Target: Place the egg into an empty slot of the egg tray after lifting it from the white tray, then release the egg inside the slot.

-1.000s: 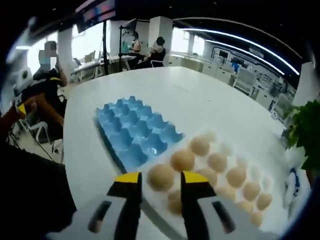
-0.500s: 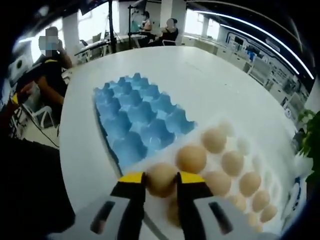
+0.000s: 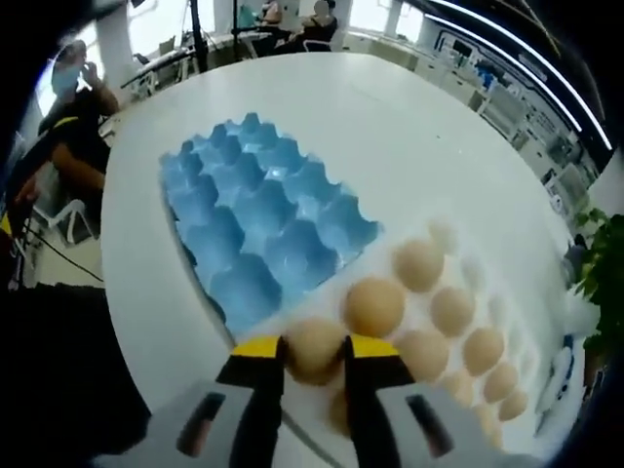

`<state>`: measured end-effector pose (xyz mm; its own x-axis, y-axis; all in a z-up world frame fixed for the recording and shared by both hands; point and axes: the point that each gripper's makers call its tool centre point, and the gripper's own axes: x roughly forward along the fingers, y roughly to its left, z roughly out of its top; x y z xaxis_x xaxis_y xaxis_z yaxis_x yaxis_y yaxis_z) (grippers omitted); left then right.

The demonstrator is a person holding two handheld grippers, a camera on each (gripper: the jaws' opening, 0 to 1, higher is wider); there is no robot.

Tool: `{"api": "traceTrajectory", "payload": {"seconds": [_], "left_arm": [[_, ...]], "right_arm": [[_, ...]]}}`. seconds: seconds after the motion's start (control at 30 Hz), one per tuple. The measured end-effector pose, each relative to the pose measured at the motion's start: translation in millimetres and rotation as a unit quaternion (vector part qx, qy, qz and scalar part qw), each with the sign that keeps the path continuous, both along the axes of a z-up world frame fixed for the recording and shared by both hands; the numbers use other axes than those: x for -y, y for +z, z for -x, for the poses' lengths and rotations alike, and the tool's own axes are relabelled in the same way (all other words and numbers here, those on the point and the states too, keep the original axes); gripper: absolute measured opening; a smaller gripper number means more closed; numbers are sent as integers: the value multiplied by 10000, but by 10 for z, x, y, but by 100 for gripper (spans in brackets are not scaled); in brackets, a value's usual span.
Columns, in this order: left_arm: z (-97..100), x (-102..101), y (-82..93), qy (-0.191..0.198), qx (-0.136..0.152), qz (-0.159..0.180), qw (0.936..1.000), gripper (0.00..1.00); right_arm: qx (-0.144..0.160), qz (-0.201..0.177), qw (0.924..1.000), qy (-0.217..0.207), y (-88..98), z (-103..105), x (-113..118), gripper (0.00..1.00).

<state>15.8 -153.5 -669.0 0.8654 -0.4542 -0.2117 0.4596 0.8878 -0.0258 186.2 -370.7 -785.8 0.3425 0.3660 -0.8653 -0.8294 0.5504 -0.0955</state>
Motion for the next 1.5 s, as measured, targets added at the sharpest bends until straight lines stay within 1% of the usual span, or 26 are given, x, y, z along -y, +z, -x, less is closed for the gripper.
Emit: {"api": "traceTrajectory", "payload": {"seconds": [0.07, 0.1, 0.17, 0.3, 0.4, 0.53, 0.57, 0.6, 0.67, 0.7, 0.73, 0.83, 0.87, 0.9, 0.93, 0.97, 1.07, 1.17, 1.23, 1.3, 1.33, 1.43, 1.47, 1.5], "left_arm": [[17, 6, -7, -4, -17, 7, 10000, 100], [24, 9, -8, -11, -19, 7, 10000, 100], [25, 5, -14, -5, -47, 28, 10000, 100], [26, -3, 16, 17, 15, 47, 10000, 100], [24, -6, 8, 33, 9, 76, 10000, 100], [38, 12, -2, 3, -4, 78, 10000, 100], [46, 20, -1, -29, 3, 50, 10000, 100], [47, 20, 0, -61, 7, 17, 10000, 100], [48, 2, 8, -49, 28, 0, 10000, 100], [48, -15, 13, -35, 40, 2, 10000, 100], [46, -33, 13, -14, 34, 15, 10000, 100], [31, -104, 7, 133, -2, 118, 9998, 100], [21, -133, -7, 203, -67, 148, 9997, 100], [19, -146, -6, 230, -79, 145, 9996, 100], [21, -147, -4, 225, -70, 138, 9996, 100], [30, -156, 0, 213, -38, 88, 9997, 100], [34, -176, 3, 231, 28, 69, 9997, 100], [25, -188, -18, 275, -21, 108, 9996, 100], [14, -169, -12, 236, -1, 81, 9997, 100], [-2, -166, 21, 213, 118, 47, 9997, 100], [-7, -160, 53, 191, 233, 25, 9995, 100], [-14, -162, 67, 165, 247, 10, 9996, 100], [-21, -171, 85, 168, 269, 73, 9995, 100], [-25, -170, 124, 170, 362, 203, 9990, 100]], "right_arm": [[50, -297, 9994, -148, 20, 5, 13, 24], [49, -349, 9992, -172, 24, 9, 15, 24], [66, -599, 9978, -280, 56, 24, 37, 23], [157, -928, 9947, -417, 162, 35, 56, 23], [352, -1170, 9914, -468, 268, 3, 35, 23], [460, -1346, 9884, -530, 368, -27, 46, 23], [462, -1423, 9872, -561, 393, -38, 46, 23], [553, -1574, 9843, -582, 451, -63, 50, 23], [575, -1671, 9824, -601, 477, -71, 57, 23], [532, -1773, 9804, -681, 487, -74, 63, 23], [518, -1791, 9801, -684, 486, -72, 72, 24], [724, -1814, 9781, -718, 511, -102, 104, 24], [726, -1856, 9770, -752, 516, -104, 116, 24], [722, -2010, 9735, -819, 531, -108, 102, 24], [722, -2091, 9716, -841, 539, -110, 90, 24], [716, -2252, 9678, -869, 553, -108, 63, 24], [792, -2292, 9667, -812, 556, -108, -4, 24], [814, -2291, 9672, -738, 565, -107, -110, 24], [810, -2379, 9659, -620, 588, -86, -233, 24], [870, -2404, 9656, -478, 606, -65, -365, 24], [872, -2411, 9656, -435, 605, -60, -417, 24], [856, -2450, 9652, -330, 602, -42, -573, 24], [830, -2485, 9647, -264, 601, -28, -663, 24], [827, -2539, 9635, -179, 603, -8, -764, 24]]}}
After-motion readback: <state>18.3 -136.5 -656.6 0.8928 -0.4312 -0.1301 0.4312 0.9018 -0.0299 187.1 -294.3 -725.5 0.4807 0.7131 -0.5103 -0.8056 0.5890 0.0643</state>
